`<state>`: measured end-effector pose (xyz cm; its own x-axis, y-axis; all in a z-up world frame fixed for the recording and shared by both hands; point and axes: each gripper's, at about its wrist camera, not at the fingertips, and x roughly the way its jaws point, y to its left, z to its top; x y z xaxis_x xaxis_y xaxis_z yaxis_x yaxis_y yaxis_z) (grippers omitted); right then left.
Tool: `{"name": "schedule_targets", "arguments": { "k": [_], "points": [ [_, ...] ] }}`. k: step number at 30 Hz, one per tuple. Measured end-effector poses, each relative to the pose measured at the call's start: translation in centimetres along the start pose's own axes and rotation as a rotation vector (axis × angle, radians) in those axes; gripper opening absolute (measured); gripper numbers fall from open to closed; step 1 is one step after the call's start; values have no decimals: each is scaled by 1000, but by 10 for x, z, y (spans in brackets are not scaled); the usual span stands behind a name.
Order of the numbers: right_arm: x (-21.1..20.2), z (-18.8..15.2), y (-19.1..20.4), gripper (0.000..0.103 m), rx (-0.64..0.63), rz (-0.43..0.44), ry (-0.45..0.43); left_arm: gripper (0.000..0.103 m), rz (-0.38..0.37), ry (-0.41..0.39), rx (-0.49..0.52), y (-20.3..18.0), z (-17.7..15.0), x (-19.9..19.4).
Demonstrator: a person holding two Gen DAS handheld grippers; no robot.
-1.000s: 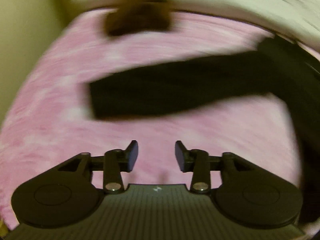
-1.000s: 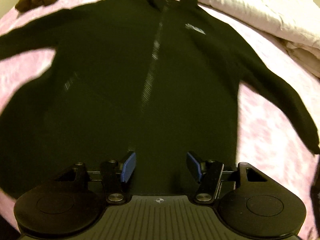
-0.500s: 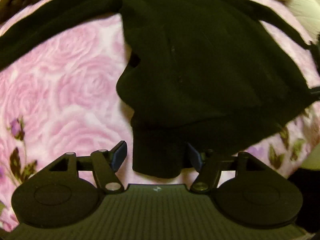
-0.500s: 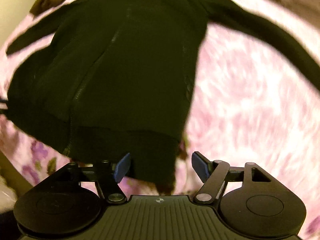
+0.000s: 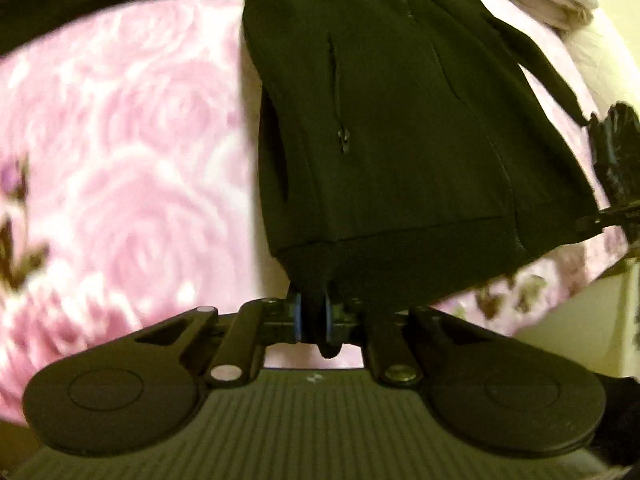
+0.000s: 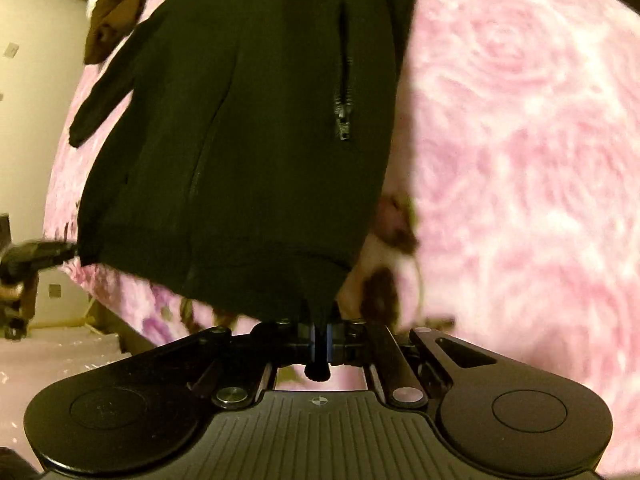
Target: Fold clothes
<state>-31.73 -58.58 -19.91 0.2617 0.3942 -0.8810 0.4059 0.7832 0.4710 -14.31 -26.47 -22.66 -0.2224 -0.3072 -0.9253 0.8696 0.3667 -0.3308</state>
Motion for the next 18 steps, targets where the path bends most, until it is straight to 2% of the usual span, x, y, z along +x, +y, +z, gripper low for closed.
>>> {"name": "schedule_targets", "arguments": {
  "k": [3, 5, 6, 7, 9, 11, 14, 18],
  "points": [
    [14, -2, -2, 3, 32, -35, 10, 8, 10, 31, -45, 9, -1, 14],
    [28, -3, -4, 5, 69, -56, 34, 19, 30, 57, -57, 14, 2, 20],
    [29, -5, -4, 12, 77, -76, 37, 22, 51, 64, -46, 14, 3, 17],
    [25, -7, -5, 31, 85, -92, 32, 24, 76, 68, -29, 13, 4, 13],
    [14, -12, -5, 51, 98, -124, 16, 24, 132, 61, 20, 9, 7, -1],
    [-8, -14, -5, 54, 87, -163, -51, 23, 187, 34, 64, 2, 13, -16],
    [-45, -7, -26, 56, 99, -270, -179, 24, 239, -15, 126, -18, 30, -34],
    [-87, 13, -67, 56, 129, -423, -343, 26, 268, -77, 273, -73, 64, -36]
  ]
}}
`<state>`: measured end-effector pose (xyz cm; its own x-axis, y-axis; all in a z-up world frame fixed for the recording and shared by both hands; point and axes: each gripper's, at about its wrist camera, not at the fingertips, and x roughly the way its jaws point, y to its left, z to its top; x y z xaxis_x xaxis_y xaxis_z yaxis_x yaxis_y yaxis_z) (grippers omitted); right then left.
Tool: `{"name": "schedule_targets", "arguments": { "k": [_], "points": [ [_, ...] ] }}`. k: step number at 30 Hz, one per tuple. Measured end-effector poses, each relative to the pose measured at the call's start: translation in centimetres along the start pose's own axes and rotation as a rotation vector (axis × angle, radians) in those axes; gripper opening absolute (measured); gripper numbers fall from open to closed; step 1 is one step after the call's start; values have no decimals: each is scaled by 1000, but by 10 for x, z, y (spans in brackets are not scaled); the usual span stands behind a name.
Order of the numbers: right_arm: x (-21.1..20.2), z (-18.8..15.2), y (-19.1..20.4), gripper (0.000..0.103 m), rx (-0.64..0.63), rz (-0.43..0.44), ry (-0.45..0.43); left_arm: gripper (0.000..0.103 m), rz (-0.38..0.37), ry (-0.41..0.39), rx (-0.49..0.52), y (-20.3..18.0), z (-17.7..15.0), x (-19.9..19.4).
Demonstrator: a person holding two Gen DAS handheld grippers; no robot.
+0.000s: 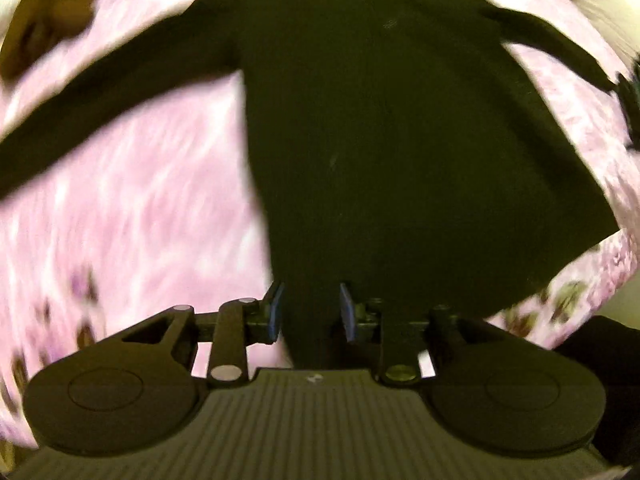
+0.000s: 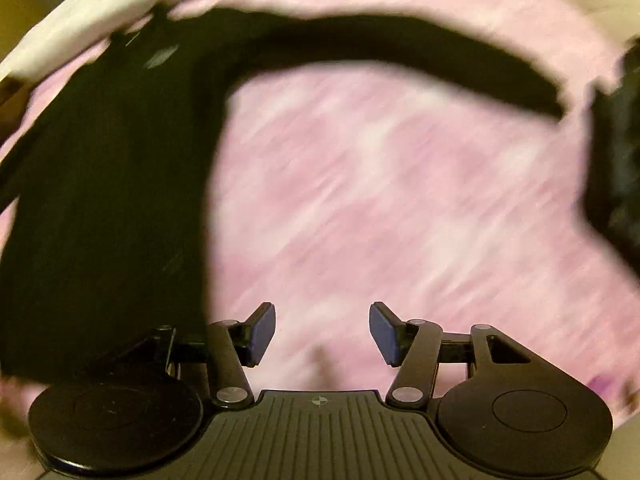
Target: Fold clothes
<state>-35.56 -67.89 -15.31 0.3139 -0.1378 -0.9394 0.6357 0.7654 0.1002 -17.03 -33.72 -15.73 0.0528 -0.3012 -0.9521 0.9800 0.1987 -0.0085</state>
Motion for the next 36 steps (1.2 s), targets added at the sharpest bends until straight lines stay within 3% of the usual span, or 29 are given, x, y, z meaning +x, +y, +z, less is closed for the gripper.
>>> {"name": "schedule_targets", "arguments": {
  "k": [5, 10, 12, 14, 18, 20, 23, 25, 28, 36],
  "points": [
    [17, 54, -48, 56, -99, -178, -109, 36, 12, -90, 212, -98, 68, 21],
    [59, 105, -95, 56, -296, -265, -111, 40, -39, -151, 435, -216, 142, 77],
    [71, 126, -109, 56, -358, -253, -128, 41, -73, -183, 531, -260, 172, 97],
    [85, 142, -119, 56, -390, -148, -122, 42, -108, -217, 621, -298, 202, 125],
    [116, 180, -124, 56, -453, -33, -7, 43, -131, -281, 806, -349, 239, 167],
    [129, 202, -132, 56, -440, -51, 16, 43, -123, -305, 868, -368, 252, 182],
    [131, 235, -153, 56, -377, -104, -25, 43, -112, -341, 961, -395, 271, 205],
    [124, 252, -160, 56, -308, -93, -31, 43, -105, -351, 1001, -411, 283, 221],
    [110, 262, -169, 56, -270, -61, -9, 43, -78, -375, 1045, -434, 292, 236],
    [100, 271, -174, 56, -273, -109, 174, 43, 3, -429, 1158, -478, 306, 268]
  ]
}}
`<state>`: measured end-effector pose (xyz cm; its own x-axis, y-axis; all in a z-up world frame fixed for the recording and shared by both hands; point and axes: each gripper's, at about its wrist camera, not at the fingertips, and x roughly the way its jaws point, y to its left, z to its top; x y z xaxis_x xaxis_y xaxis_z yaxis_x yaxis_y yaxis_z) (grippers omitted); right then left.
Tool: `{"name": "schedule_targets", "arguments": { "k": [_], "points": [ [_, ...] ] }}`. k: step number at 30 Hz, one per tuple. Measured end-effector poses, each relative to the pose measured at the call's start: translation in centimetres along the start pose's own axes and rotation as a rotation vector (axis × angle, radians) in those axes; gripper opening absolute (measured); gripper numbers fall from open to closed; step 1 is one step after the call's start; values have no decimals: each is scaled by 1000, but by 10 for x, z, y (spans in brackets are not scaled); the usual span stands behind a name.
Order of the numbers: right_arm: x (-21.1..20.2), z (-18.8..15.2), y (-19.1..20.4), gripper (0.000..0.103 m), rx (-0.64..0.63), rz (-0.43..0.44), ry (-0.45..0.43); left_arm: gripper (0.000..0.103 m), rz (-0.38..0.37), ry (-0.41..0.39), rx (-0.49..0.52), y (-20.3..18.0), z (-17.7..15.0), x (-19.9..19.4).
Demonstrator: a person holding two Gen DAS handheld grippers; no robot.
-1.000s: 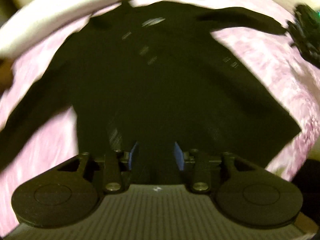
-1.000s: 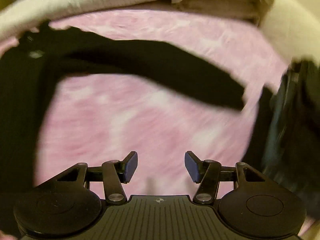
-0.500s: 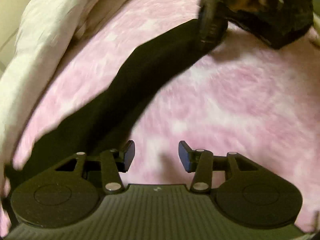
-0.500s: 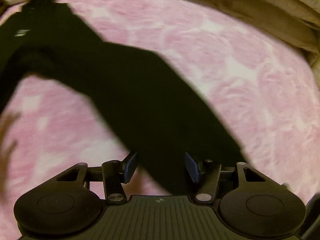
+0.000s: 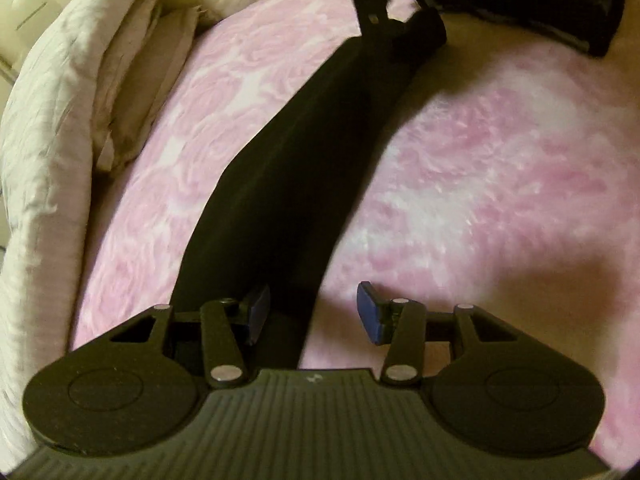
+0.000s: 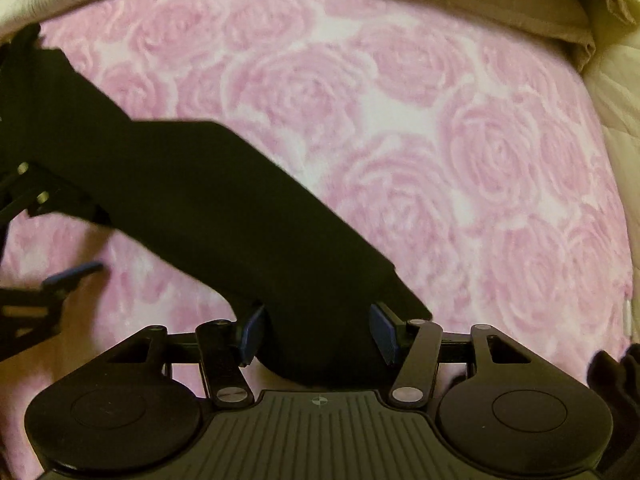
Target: Fold clothes
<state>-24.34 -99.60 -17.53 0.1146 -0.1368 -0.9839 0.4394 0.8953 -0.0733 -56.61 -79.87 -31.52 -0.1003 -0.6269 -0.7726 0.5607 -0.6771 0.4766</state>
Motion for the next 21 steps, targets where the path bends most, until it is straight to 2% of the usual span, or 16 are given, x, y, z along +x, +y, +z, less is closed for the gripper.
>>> {"name": "schedule_targets", "arguments": {
  "k": [3, 6, 8, 10, 14, 19, 21],
  "points": [
    [0, 6, -3, 56, -17, 3, 60, 42, 39, -15, 23, -5, 11, 9],
    [2, 8, -1, 55, -104, -44, 113, 37, 80, -13, 61, -9, 22, 15],
    [3, 8, -3, 49, -127, -36, 138, 13, 78, -6, 64, -9, 26, 17],
    [3, 8, -3, 48, -150, -30, 159, 1, 53, 1, 61, -6, 28, 16],
    [-2, 8, -3, 48, -192, -47, 151, 0, 5, -15, 76, -7, 24, 5],
    [3, 28, -26, 50, -85, -54, 130, 0, -47, -53, 73, -12, 19, -12],
    [13, 36, -34, 52, -71, -39, 160, 0, -51, -80, 65, -15, 20, -17]
  ]
}}
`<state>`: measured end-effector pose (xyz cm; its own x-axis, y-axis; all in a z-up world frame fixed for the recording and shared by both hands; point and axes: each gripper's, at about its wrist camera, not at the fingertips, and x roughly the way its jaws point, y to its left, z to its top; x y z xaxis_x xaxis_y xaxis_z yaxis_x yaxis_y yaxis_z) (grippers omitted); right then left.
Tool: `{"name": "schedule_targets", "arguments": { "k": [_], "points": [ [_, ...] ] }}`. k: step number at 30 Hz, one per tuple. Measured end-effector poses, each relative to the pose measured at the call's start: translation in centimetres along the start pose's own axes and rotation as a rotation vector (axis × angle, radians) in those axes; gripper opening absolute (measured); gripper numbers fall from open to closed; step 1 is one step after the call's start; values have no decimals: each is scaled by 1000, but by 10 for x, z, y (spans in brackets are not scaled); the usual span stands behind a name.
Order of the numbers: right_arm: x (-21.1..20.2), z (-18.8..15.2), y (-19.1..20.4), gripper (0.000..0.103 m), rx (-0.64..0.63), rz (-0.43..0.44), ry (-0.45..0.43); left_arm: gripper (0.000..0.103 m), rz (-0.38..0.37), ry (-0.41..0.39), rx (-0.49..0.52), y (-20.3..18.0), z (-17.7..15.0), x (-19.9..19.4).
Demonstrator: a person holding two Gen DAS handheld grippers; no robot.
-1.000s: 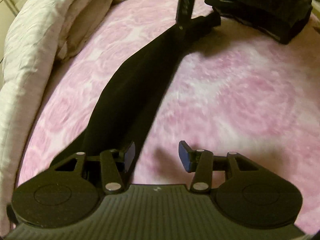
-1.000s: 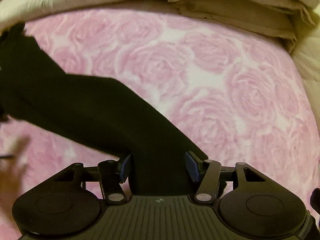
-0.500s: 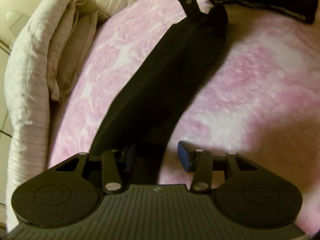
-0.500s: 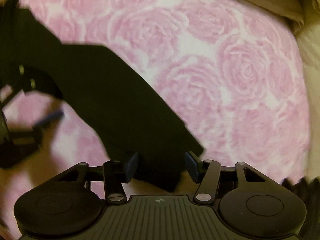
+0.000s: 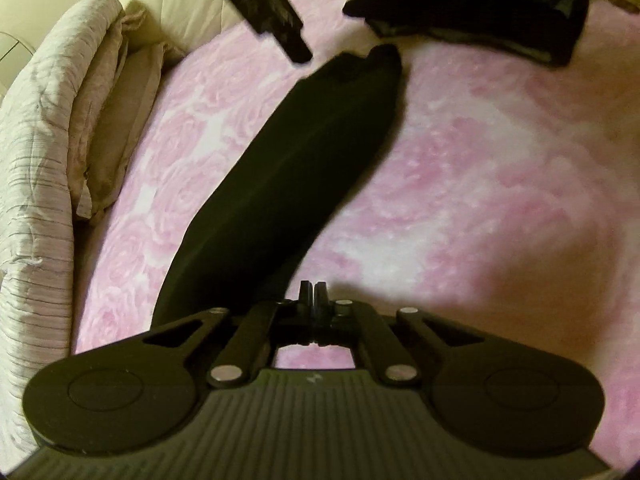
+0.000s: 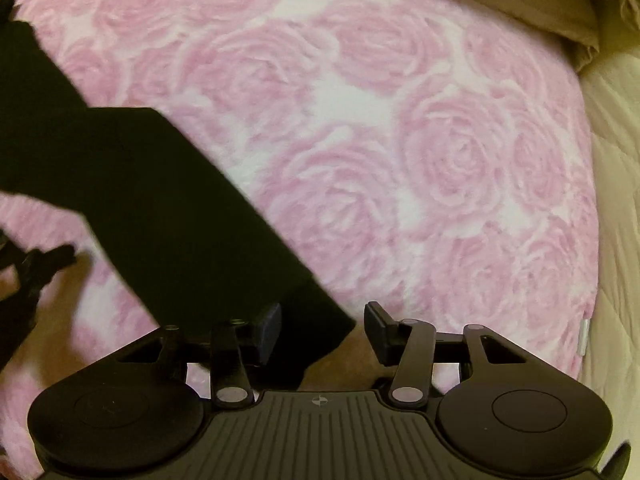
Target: Fold clothes
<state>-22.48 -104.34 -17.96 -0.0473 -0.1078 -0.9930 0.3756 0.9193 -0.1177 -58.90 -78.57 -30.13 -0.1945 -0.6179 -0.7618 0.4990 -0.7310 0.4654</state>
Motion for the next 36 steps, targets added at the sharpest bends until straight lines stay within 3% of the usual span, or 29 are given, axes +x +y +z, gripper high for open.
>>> {"name": "schedule_targets", "arguments": {
  "k": [4, 6, 7, 9, 17, 18, 19, 20, 23, 26, 27, 28, 30, 32, 36],
  "points": [
    [33, 13, -3, 54, -73, 30, 111, 13, 1, -76, -4, -11, 12, -6],
    [46, 17, -4, 52, -91, 49, 158, 36, 12, -109, -6, -17, 21, -7],
    [52, 18, -6, 31, -90, 63, 178, 43, 20, -121, -3, -21, 27, -6],
    [57, 18, -9, 0, -74, 68, 202, 43, 27, -128, 12, -28, 39, -2],
    [32, 11, -35, 0, -77, 75, 203, 41, 118, -103, 200, -60, 83, 41],
    [29, 9, -37, 0, -78, 71, 199, 37, 122, -103, 217, -62, 86, 44],
    [26, 7, -37, 0, -83, 66, 191, 20, 104, -99, 207, -60, 89, 47],
    [22, 5, -34, 0, -92, 61, 178, 10, 71, -90, 168, -56, 93, 49],
    [11, 1, -28, 0, -106, 48, 117, 9, -19, -148, 19, -40, 103, 38],
    [2, 1, -24, 10, -109, 30, 54, 9, -192, -275, -340, -1, 105, 19],
    [0, 3, -22, 21, -111, 33, 37, 9, -209, -281, -415, 6, 104, 18],
    [-3, 5, -21, 33, -111, 36, 23, 10, -211, -271, -435, 8, 104, 20],
    [-4, 3, -17, 43, -109, 45, 11, 16, -216, -242, -416, 4, 103, 25],
    [-5, 3, -12, 46, -115, 46, -1, 30, -220, -225, -376, -3, 102, 23],
    [-16, 0, -1, 49, -112, 57, -46, 38, -201, -214, -373, -10, 89, 1]
  ]
}}
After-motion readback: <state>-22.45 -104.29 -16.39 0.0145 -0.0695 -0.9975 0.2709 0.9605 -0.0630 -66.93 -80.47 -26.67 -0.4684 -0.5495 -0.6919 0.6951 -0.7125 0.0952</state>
